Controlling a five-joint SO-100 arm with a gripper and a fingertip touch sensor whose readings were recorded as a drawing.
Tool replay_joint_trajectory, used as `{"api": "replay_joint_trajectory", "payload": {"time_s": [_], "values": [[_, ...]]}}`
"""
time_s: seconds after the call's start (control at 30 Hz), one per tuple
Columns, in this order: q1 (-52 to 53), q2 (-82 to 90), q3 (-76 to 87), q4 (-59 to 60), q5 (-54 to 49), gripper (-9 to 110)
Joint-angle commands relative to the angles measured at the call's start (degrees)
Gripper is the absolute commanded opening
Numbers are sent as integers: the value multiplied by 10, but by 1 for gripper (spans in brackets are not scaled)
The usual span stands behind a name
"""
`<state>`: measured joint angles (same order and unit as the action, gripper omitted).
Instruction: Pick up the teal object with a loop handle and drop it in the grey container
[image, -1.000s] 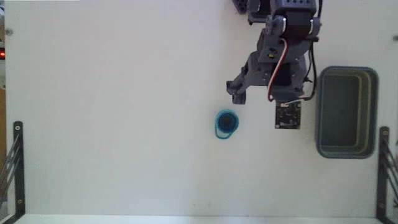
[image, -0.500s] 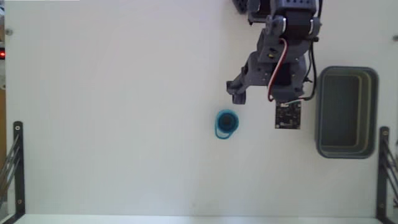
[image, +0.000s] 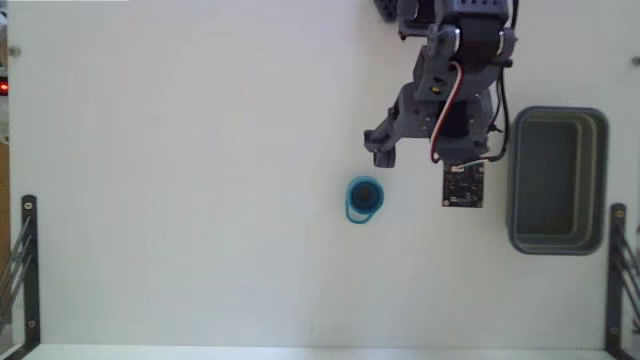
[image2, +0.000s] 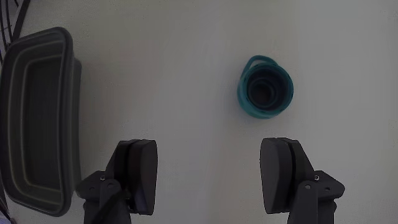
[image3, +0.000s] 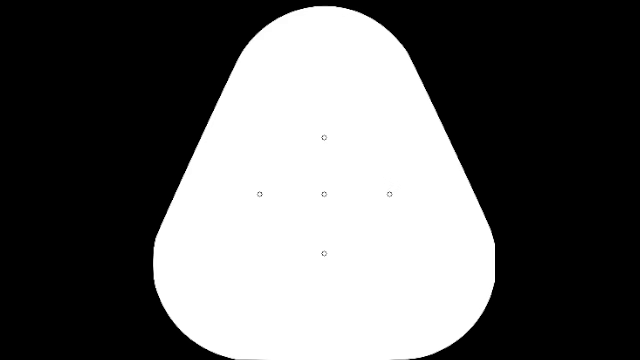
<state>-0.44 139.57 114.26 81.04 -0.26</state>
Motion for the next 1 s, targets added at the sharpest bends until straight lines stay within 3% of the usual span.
{"api": "replay_joint_trajectory", "payload": {"time_s": [0.0,0.97], "values": [[4,25,3,9,3,110],[19,25,3,9,3,110]]}}
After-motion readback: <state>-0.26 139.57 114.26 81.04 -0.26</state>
